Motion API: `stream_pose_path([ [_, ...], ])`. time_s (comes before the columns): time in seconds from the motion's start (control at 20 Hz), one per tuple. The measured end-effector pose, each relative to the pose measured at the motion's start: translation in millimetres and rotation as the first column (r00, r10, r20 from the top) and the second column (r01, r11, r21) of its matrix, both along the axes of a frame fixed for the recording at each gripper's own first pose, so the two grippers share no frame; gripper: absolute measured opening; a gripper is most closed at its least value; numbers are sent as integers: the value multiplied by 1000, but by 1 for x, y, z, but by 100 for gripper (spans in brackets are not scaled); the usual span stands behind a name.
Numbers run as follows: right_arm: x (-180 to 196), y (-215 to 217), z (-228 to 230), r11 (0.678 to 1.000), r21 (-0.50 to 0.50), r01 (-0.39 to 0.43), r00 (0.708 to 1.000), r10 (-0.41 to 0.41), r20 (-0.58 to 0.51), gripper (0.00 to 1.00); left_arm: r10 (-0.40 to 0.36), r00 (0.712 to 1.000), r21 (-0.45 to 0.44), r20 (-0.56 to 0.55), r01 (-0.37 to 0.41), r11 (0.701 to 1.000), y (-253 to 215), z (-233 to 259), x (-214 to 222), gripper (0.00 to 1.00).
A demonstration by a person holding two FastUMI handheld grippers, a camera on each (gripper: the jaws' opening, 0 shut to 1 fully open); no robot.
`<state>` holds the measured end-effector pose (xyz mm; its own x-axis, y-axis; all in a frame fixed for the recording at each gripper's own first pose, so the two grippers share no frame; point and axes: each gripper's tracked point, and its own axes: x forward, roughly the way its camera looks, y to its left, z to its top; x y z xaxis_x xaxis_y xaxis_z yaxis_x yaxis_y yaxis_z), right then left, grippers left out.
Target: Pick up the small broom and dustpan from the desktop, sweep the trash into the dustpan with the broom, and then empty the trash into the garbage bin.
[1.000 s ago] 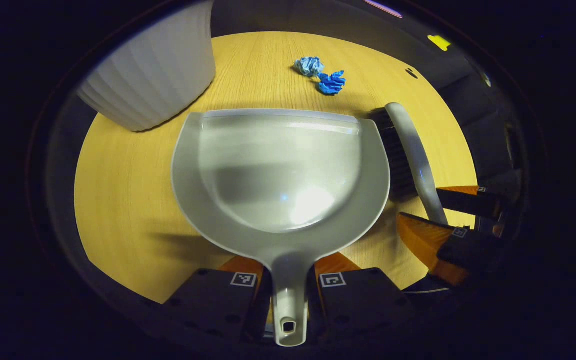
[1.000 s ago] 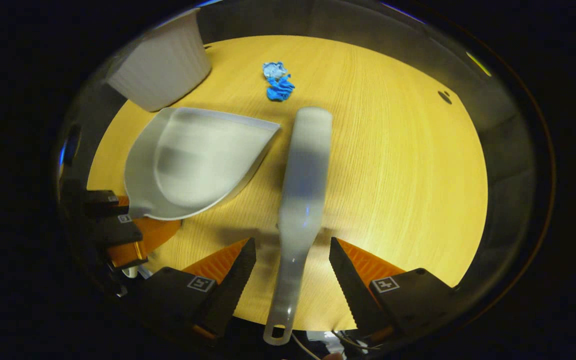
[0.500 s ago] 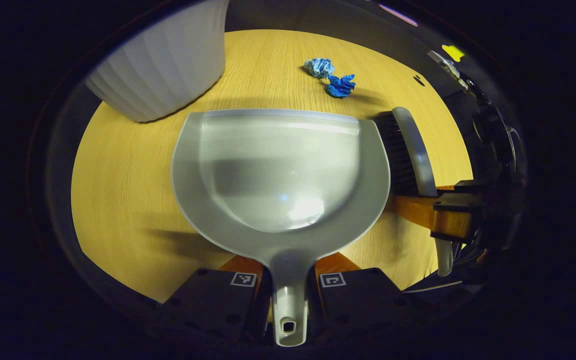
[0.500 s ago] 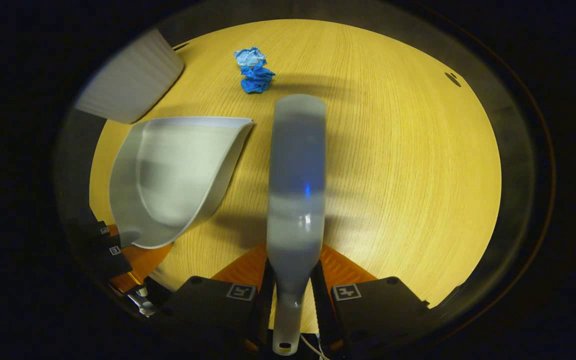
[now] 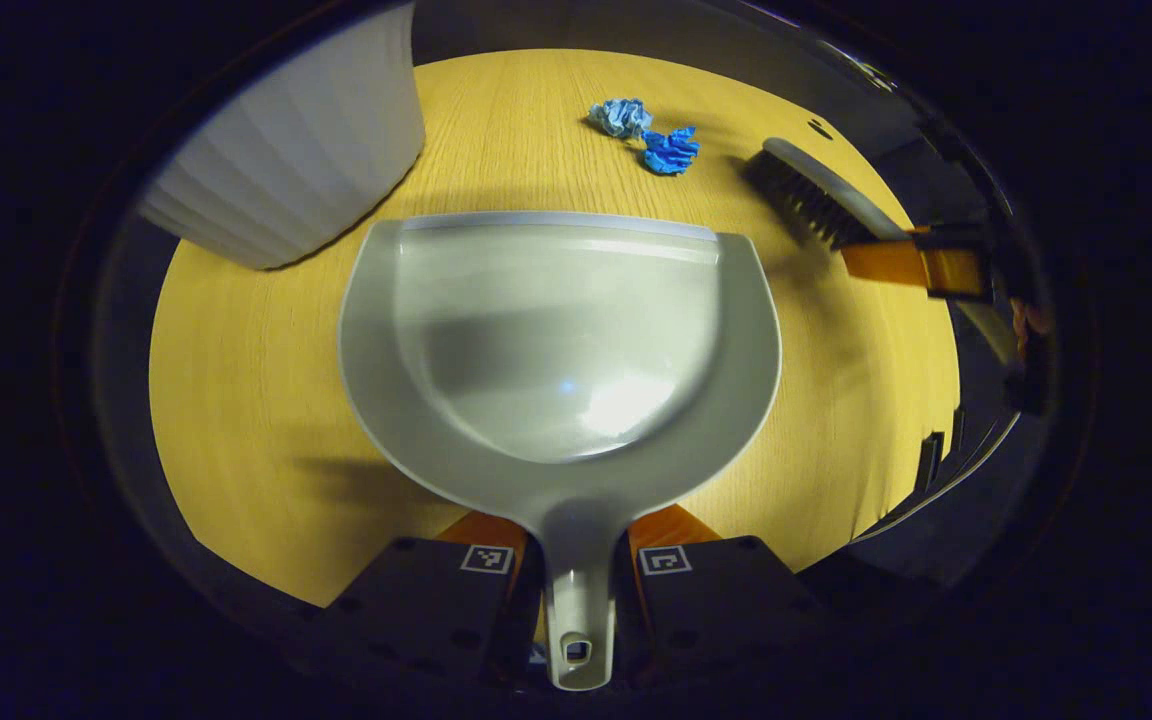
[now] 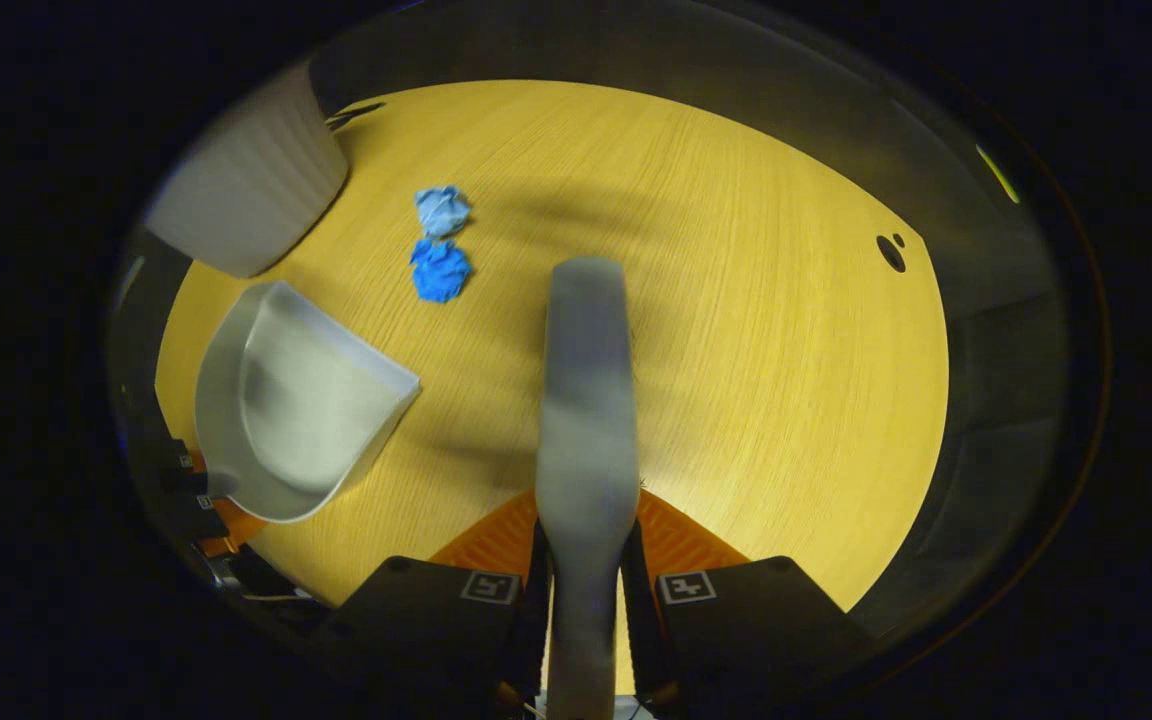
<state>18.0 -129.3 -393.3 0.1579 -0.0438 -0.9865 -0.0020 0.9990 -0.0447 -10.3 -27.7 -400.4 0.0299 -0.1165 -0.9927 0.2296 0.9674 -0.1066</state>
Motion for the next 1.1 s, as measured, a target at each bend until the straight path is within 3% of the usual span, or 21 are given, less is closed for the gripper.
stream_pose_path([
  [0.2,61,-7,-3,998,-9,-63,997,63,38,36,-130,991,80,-24,132,988,24,8,23,30],
  [0.35,104,7,-9,993,33,-111,992,109,70,36,-180,982,115,-48,185,976,34,14,38,29],
  [0.55,125,35,-21,980,108,-166,986,163,41,27,-271,961,158,-60,277,948,41,14,54,29],
  [0.6,121,44,-24,972,120,-202,979,200,31,36,-297,953,162,-64,303,939,42,13,56,30],
  [0.7,106,60,-26,935,152,-320,946,323,10,36,-362,931,162,-42,364,917,43,10,65,30],
  [0.85,77,90,-25,846,237,-477,866,498,-35,36,-437,900,150,12,430,890,45,8,64,30],
  [0.95,72,99,-27,813,313,-491,847,529,-48,37,-451,889,127,79,440,889,46,5,65,29],
  [1.0,73,99,-27,798,354,-488,844,534,-41,45,-450,888,116,94,439,891,47,1,63,30],
  [1.05,75,103,-27,780,394,-486,840,541,-35,37,-439,890,102,122,428,898,46,-2,64,29],
  [1.1,76,99,-25,762,433,-482,835,549,-38,37,-421,896,92,143,412,907,46,-2,64,30],
])
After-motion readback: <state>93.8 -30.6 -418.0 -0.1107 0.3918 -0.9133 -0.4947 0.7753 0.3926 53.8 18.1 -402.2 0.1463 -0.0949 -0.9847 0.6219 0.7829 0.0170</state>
